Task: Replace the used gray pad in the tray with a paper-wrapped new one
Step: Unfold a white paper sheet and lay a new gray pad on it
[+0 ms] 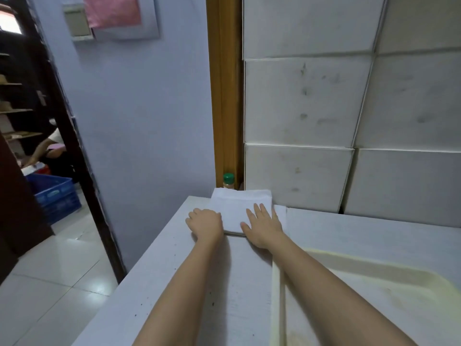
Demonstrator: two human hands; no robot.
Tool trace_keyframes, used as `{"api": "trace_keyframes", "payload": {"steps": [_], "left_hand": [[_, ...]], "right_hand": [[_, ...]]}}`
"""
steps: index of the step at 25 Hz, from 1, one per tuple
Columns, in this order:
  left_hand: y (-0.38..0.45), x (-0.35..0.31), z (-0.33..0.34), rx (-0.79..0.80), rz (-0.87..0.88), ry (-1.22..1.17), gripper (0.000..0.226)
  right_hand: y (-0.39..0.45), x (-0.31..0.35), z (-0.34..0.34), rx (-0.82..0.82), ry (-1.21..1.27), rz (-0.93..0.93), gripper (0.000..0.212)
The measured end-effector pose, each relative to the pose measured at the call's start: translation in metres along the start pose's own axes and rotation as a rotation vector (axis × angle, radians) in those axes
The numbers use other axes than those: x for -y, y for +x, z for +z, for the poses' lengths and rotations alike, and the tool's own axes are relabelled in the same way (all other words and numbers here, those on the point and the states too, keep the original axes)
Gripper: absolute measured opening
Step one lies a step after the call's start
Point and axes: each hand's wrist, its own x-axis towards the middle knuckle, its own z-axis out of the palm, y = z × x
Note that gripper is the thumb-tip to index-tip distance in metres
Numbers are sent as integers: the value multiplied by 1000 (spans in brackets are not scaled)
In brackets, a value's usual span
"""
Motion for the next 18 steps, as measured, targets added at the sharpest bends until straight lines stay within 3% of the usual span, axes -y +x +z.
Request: {"api": "trace_keyframes", "payload": {"steps": [5,9,13,15,18], "left_hand": [[4,-10,3,-86,13,-15,29],[7,-15,-6,-65,45,-161,32],[10,-13,-20,-41,29,-312,41],[14,-10,-23,57,-75,-508,37],[15,-5,-28,269,-286,-955,26]], "right_hand": [[7,-4,4,74,45,19,77],[6,-6,1,68,11,-52,93],[7,-8,-10,-61,-3,-226,64],[4,-10,-14,-55,122,-244,49],[1,-12,-13,-178,-42,-333,26]]}}
